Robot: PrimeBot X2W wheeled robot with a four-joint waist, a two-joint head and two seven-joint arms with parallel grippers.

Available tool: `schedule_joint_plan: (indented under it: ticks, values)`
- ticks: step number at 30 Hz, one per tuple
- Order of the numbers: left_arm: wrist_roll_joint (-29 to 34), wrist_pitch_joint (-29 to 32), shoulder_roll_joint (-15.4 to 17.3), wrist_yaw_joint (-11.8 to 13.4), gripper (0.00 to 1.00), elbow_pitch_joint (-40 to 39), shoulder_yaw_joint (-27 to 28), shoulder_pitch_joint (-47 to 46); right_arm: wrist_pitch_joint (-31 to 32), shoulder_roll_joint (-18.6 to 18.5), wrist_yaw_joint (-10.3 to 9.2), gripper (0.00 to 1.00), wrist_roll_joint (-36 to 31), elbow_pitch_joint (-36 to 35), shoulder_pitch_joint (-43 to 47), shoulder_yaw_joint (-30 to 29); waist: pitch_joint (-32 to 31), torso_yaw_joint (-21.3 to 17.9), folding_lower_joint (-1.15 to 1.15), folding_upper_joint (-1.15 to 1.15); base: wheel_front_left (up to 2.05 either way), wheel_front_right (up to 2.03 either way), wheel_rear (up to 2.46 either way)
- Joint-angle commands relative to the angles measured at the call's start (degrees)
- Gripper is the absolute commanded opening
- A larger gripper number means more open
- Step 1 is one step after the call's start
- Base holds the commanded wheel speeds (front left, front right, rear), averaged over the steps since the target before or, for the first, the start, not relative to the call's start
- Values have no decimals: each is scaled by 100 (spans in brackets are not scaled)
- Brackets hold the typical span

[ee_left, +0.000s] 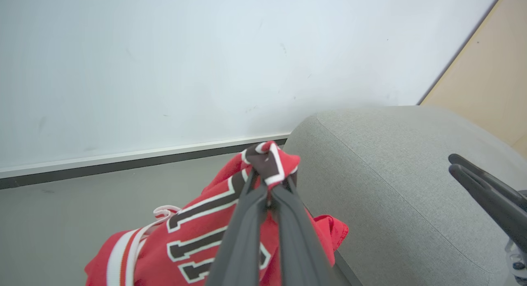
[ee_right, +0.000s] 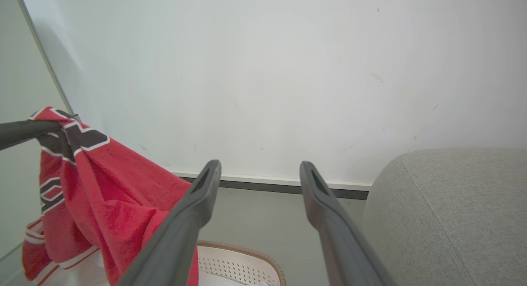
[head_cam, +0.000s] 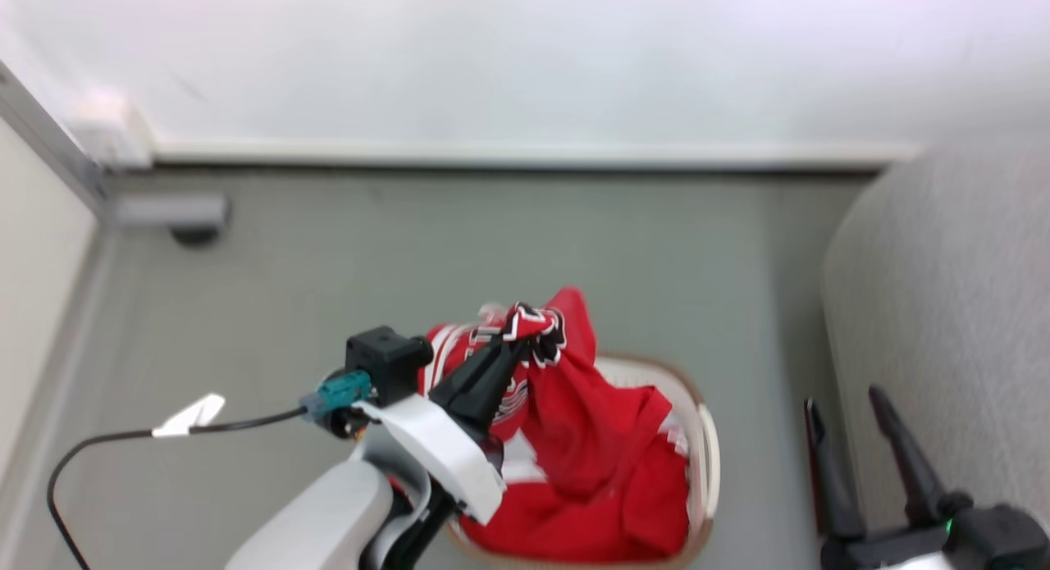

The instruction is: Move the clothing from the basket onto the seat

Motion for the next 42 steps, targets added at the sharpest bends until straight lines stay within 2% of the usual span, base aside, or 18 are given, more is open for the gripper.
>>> schedule_joint_plan:
  ticks: [1, 7, 14, 23, 29, 34, 42]
  values:
    - [-75, 67, 54, 67, 0, -107, 26, 166, 4, -23, -12, 100, -12, 33, 176, 27, -815, 219, 3, -1, 0, 0, 0]
    - [-213, 321, 215, 403, 0, -639, 118, 400, 4, -20, -12, 100, -23, -49, 457, 251, -1291, 182, 3, -1, 0, 0, 0]
    - [-206, 504, 380, 641, 0, -1068, 191, 446, 4, -55, -12, 100, -247, -268, 509, 609, -1495, 200, 3, -1, 0, 0, 0]
    - [-172, 657, 375, 736, 0, -1329, 90, 463, 4, -1073, -12, 100, -54, -72, -287, 1997, -1567, 263, 3, -1, 0, 0, 0]
    - [-183, 657, 294, 735, 0, -1317, 14, 489, 33, -1452, -12, 100, 123, 527, -1194, 2975, -1603, 342, 3, -1, 0, 0, 0]
    - [-138, 706, 226, 731, 0, -1337, -107, 489, 21, -1307, -12, 100, 237, 1106, -1846, 3533, -1607, 425, 3, -1, 0, 0, 0]
    - [-126, 842, 66, 699, 0, -1429, -316, 420, 3, -702, -12, 100, 549, 2282, -2517, 4064, -1573, 555, 3, -1, 0, 0, 0]
